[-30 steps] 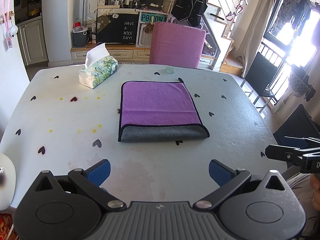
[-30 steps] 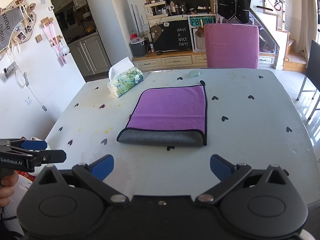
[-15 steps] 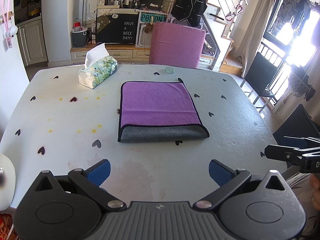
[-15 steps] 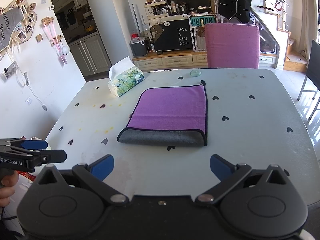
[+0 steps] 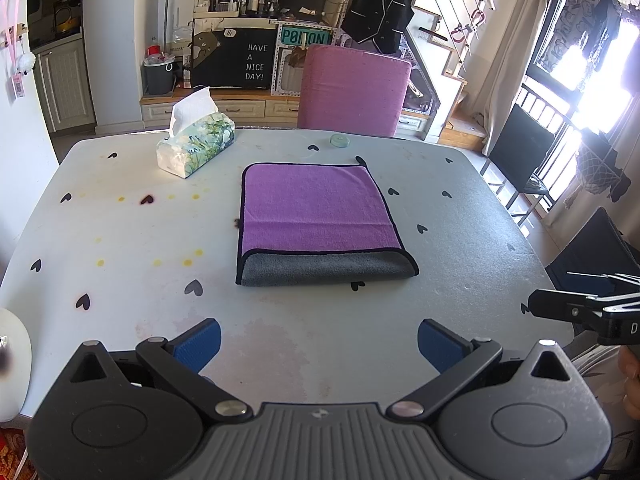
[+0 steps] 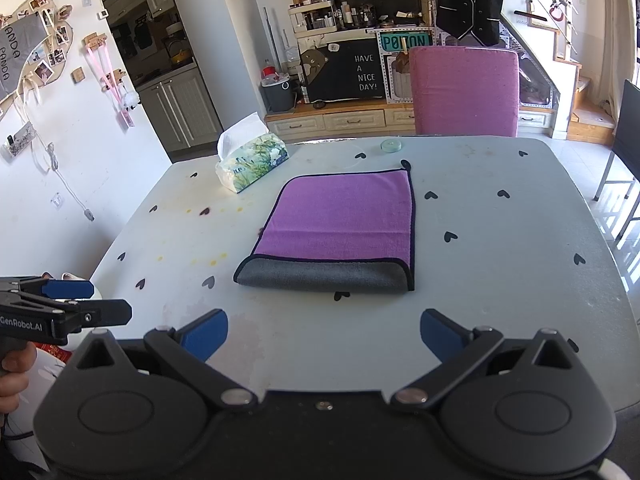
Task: Fold towel
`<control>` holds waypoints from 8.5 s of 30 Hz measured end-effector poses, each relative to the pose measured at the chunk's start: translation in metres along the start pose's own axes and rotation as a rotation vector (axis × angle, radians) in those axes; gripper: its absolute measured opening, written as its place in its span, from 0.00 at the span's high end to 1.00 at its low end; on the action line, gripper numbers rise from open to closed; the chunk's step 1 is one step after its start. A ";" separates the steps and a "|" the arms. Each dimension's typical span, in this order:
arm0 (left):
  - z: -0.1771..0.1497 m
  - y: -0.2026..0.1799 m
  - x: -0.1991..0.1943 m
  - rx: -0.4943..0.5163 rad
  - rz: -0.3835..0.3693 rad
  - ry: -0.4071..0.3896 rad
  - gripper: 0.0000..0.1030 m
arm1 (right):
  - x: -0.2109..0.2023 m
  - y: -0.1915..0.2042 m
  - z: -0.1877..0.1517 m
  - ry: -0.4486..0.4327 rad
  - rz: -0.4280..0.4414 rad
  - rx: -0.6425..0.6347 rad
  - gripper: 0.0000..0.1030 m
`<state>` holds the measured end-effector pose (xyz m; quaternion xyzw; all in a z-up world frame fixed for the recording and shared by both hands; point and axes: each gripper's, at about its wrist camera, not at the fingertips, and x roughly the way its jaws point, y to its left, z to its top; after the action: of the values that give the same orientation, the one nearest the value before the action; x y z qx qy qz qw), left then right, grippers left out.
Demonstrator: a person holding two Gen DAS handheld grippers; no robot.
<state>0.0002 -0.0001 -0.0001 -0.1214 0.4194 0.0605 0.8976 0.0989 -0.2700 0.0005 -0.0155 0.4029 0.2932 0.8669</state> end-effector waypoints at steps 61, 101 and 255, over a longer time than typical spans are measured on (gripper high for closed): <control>0.119 0.054 0.151 -0.109 0.153 0.049 0.00 | 0.137 -0.062 0.094 -0.021 -0.035 0.083 0.00; 0.080 0.091 0.285 -0.165 0.132 0.305 0.43 | 0.294 -0.129 0.052 0.319 0.051 0.239 0.56; 0.224 0.041 0.213 -0.056 0.158 0.064 0.03 | 0.234 -0.073 0.194 0.034 -0.067 0.042 0.00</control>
<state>0.2938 0.1006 -0.0318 -0.1150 0.4544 0.1391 0.8723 0.3885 -0.1631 -0.0489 -0.0158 0.4227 0.2551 0.8695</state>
